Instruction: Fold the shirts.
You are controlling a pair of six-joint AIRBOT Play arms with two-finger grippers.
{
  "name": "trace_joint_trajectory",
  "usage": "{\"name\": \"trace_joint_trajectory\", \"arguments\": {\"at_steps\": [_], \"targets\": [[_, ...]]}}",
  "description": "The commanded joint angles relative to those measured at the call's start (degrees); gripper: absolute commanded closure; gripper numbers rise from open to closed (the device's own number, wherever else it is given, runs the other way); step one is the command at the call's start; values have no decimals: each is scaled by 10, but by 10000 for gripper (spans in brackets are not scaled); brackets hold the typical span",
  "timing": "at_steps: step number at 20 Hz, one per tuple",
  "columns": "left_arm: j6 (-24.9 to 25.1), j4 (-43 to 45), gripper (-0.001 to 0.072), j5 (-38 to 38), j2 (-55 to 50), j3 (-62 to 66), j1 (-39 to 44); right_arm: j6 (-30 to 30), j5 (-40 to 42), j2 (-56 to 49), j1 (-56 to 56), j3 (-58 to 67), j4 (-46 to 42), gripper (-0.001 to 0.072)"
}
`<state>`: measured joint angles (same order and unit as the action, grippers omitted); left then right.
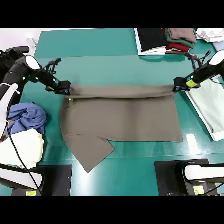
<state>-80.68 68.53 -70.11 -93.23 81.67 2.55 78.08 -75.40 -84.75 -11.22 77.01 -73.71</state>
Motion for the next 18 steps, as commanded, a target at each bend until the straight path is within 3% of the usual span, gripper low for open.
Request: {"name": "trace_joint_trajectory", "arguments": {"at_steps": [1, 2, 3, 4, 9, 13, 18], "targets": [[-1, -15, 676, 11, 0, -42, 0, 0, 21, 5, 1, -51, 2, 688], [-1, -14, 548, 11, 0, -42, 0, 0, 23, 5, 1, -54, 2, 560], [-9, -14, 241, 11, 0, -41, 0, 2, 24, 6, 1, -52, 3, 367], [-26, -13, 161, 10, 0, -41, 0, 5, 21, 6, 1, -46, 3, 344], [-40, 27, 162, -20, 87, -71, 0, 5, -5, 75, -5, -60, 2, 344], [-81, 73, 162, -19, 261, -271, 0, 5, 13, 170, -11, -118, 2, 344], [-108, 3, 162, -5, 424, -517, 0, 5, 59, 224, -7, -143, 17, 344]]}}
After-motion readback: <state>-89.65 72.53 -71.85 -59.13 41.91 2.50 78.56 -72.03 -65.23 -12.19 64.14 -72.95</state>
